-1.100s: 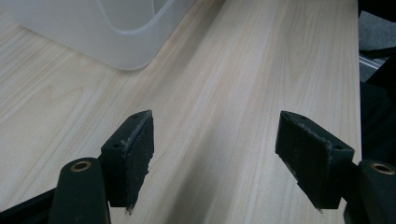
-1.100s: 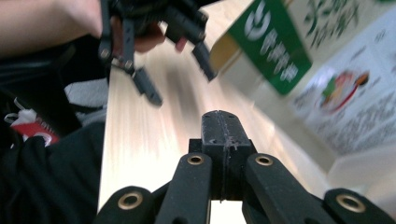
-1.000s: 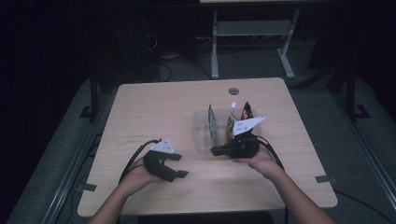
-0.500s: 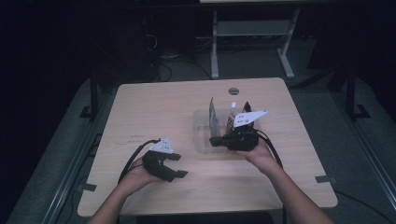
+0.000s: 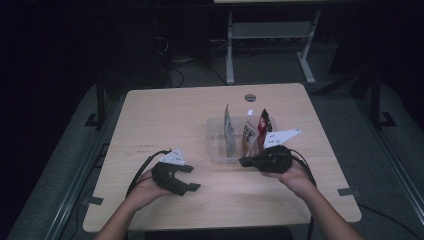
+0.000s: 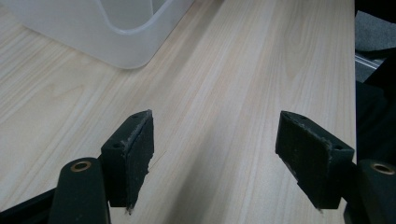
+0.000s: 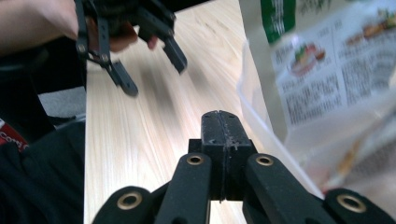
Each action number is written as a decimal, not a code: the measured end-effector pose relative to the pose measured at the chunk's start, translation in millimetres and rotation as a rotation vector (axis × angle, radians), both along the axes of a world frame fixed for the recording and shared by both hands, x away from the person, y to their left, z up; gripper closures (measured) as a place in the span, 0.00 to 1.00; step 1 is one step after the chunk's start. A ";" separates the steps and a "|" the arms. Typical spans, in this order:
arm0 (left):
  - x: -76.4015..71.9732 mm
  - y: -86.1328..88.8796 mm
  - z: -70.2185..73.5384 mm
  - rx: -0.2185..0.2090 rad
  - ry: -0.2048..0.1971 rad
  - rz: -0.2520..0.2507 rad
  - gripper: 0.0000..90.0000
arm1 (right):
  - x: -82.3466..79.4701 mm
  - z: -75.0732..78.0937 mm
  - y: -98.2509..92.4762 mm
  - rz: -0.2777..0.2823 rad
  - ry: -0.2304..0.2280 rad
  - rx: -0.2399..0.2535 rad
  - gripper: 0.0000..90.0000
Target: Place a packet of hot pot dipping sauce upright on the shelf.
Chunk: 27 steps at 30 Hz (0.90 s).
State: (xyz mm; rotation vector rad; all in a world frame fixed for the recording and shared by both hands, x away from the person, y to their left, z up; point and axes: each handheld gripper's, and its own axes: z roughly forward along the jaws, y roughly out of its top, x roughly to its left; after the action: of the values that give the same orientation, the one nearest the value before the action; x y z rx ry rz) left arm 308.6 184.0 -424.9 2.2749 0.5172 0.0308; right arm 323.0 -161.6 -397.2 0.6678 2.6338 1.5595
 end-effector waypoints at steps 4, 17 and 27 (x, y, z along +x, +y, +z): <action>-5.1 1.5 2.2 0.011 0.000 -0.008 0.31 | -6.8 -7.6 -11.8 -0.026 0.003 -0.038 0.89; -29.5 21.6 0.0 0.025 -0.008 0.028 0.29 | -30.9 -25.0 -48.1 -0.137 -0.004 -0.139 0.43; -46.3 44.5 -13.0 0.102 -0.009 0.057 0.22 | -45.9 -38.3 -71.3 -0.217 -0.014 -0.194 0.26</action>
State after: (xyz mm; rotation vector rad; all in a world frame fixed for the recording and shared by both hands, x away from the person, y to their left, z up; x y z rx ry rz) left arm 262.3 228.5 -437.9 2.3577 0.5878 0.0978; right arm 277.0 -232.9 -435.5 0.8888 2.5558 1.2296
